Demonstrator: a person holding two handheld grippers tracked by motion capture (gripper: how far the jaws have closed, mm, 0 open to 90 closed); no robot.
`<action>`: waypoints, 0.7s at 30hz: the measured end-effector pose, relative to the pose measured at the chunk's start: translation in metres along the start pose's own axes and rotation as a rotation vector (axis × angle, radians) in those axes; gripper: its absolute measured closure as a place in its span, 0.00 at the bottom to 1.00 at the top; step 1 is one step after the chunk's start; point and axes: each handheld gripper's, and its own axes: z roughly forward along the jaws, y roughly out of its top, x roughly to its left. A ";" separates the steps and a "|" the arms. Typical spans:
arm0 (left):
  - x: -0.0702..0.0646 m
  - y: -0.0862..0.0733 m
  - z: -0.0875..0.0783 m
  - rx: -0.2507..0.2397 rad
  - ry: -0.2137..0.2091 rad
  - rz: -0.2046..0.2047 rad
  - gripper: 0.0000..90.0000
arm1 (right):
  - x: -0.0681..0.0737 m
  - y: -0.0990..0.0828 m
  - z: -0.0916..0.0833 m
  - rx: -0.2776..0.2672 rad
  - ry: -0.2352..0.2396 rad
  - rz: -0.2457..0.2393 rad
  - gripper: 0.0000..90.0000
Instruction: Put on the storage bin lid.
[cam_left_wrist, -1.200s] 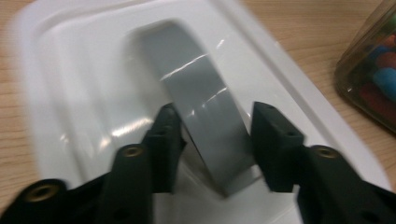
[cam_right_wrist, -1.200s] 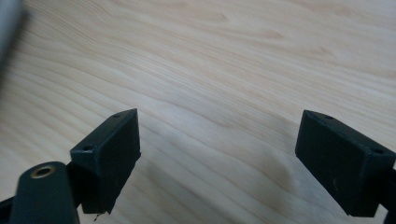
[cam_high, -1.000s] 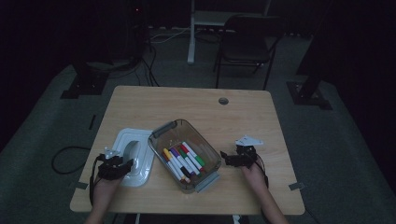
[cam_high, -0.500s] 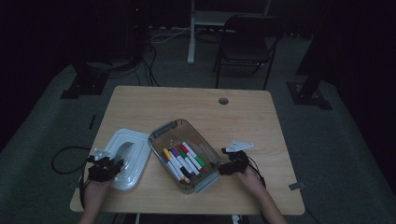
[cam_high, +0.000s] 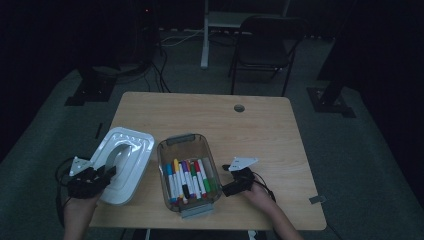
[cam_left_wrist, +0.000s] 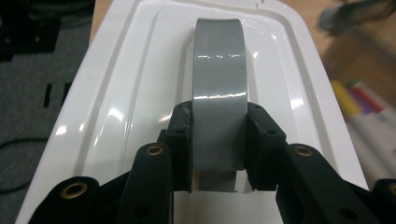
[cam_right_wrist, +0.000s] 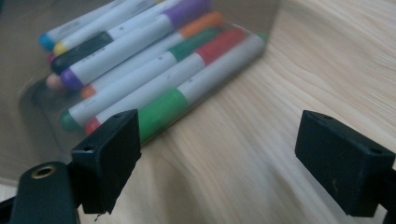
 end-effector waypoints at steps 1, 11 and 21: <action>-0.002 0.004 -0.005 -0.007 -0.010 0.015 0.76 | 0.002 0.001 0.002 0.000 0.006 -0.009 0.16; -0.026 0.032 -0.030 -0.062 -0.159 0.077 0.76 | 0.027 0.019 0.031 0.000 0.068 -0.086 0.15; -0.056 0.028 -0.006 -0.003 -0.249 0.128 0.76 | 0.049 0.033 0.058 0.002 0.091 -0.117 0.15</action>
